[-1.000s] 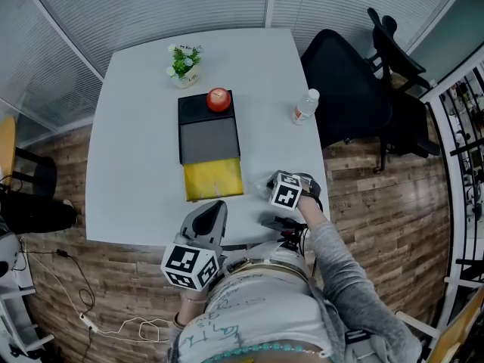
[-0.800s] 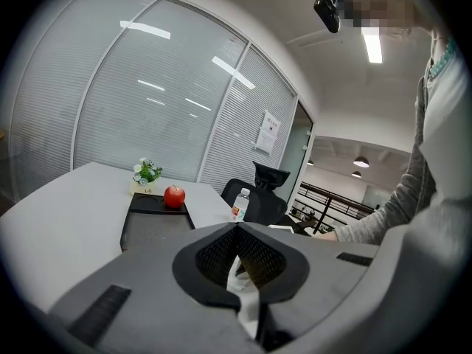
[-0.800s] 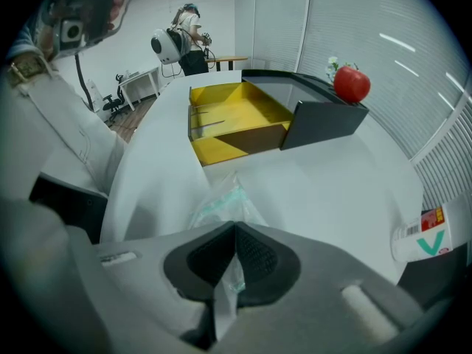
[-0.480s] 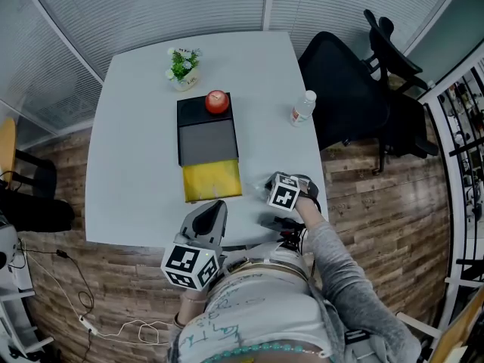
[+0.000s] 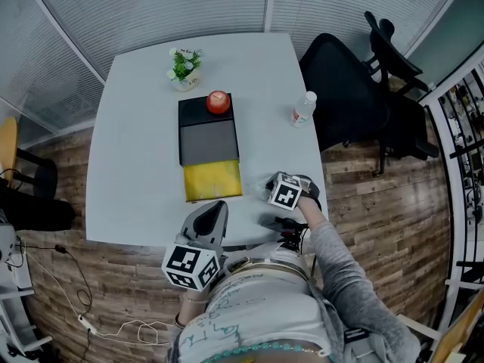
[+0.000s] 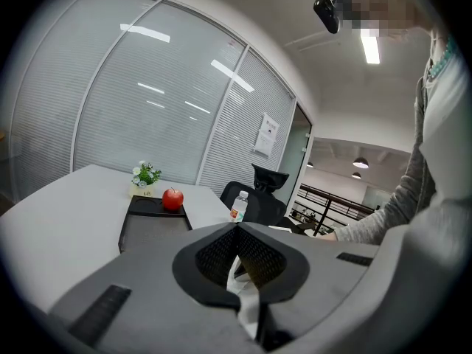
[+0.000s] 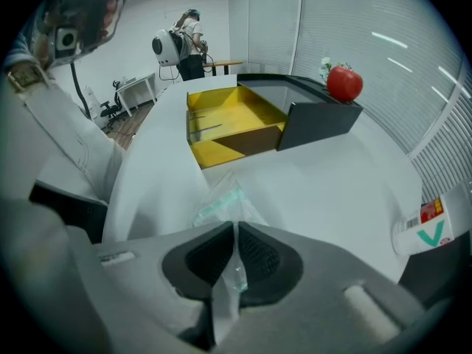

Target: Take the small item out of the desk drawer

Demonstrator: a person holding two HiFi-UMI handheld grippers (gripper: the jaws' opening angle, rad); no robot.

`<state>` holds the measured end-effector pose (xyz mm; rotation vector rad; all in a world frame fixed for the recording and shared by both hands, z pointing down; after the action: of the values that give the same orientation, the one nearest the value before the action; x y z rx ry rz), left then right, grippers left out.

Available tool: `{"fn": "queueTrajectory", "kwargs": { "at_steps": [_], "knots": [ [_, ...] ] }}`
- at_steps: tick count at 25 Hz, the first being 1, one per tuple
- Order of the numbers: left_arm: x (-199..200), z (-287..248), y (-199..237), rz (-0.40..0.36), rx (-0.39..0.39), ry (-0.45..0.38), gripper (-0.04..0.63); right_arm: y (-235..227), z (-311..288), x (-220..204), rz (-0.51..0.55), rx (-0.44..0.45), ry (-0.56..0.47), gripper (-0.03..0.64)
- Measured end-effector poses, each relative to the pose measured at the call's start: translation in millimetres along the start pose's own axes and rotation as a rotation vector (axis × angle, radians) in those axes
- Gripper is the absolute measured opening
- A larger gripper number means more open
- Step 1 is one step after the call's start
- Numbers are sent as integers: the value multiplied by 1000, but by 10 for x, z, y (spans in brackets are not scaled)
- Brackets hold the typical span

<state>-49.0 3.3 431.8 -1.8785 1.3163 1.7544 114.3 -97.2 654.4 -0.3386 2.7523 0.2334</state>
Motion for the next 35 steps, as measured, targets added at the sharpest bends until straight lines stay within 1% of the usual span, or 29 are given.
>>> {"fn": "queueTrajectory", "kwargs": {
  "at_steps": [1, 3, 11, 14, 17, 19, 30, 35],
  "knots": [
    [0, 1, -3, 0, -1, -1, -3, -3, 12, 2, -1, 5, 2, 28],
    [-3, 1, -8, 1, -3, -2, -3, -11, 49, 8, 3, 12, 3, 76],
    [-8, -5, 4, 2, -11, 1, -3, -145, 394, 77, -18, -13, -64, 132],
    [-3, -3, 13, 2, -12, 1, -3, -198, 522, 71, -37, -36, -89, 152],
    [1, 4, 14, 0, -14, 2, -3, -241, 616, 75, -48, -70, -120, 153],
    [4, 13, 15, -3, -16, 3, -3, -229, 665, 89, -45, -76, -129, 164],
    [10, 24, 38, -2, -21, 7, -3, -134, 723, 93, -20, -79, -109, 167],
    [6, 47, 51, 2, -19, 7, -3, -145, 735, 59, -11, -95, -87, 167]
  ]
}}
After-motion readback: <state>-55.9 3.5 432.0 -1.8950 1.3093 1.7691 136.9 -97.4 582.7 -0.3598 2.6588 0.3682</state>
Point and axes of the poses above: the fingertips, and each gripper's own axes: z backward along the fingers, y to its left, x out of its top, the point moved 6 cm from there along z, backward along the fingers, and after that the axes turned 8 degrees about -x, right-handed, at the moved point
